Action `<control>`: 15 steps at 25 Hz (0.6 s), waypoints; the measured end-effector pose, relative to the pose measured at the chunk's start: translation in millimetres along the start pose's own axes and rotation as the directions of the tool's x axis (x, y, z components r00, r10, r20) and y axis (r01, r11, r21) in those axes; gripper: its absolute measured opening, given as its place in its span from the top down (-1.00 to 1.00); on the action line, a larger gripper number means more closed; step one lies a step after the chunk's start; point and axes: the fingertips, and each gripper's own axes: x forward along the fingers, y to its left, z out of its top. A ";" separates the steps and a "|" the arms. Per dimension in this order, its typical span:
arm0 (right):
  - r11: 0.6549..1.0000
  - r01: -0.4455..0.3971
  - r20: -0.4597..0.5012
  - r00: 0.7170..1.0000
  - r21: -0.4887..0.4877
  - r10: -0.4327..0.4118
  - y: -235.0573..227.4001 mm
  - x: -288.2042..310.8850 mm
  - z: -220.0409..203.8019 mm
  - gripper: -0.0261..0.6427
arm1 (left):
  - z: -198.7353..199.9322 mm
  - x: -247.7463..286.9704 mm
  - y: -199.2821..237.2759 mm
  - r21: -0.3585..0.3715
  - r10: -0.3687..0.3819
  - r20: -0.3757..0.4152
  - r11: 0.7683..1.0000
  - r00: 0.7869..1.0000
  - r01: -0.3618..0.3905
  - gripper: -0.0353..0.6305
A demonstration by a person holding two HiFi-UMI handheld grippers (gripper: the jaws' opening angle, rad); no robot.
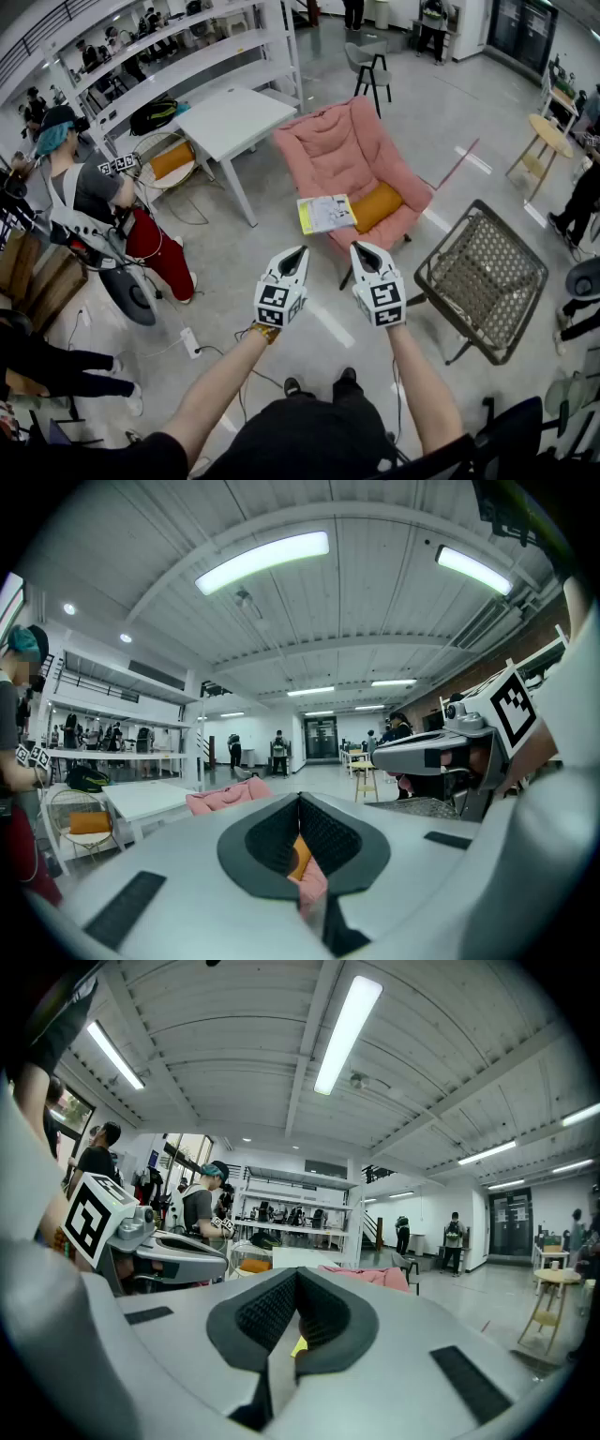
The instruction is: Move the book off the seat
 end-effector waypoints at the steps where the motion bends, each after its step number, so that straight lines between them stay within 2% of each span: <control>1: 1.000 -0.007 0.002 1.000 0.006 0.007 -0.4 0.4 -1.9 0.89 | -1.5 1.2 -0.4 0.001 0.000 -0.004 1.000 1.000 0.000 0.86; 9: 0.996 -0.076 0.010 0.997 0.051 0.075 -3.1 1.8 -12.3 0.88 | -13.9 10.0 -1.3 -0.004 0.008 -0.035 1.000 0.999 -0.008 0.86; 15: 0.995 -0.094 -0.009 0.996 0.029 0.094 -20.6 5.9 -26.9 0.88 | -20.3 23.4 -6.5 0.001 0.030 -0.055 1.000 0.998 -0.030 0.86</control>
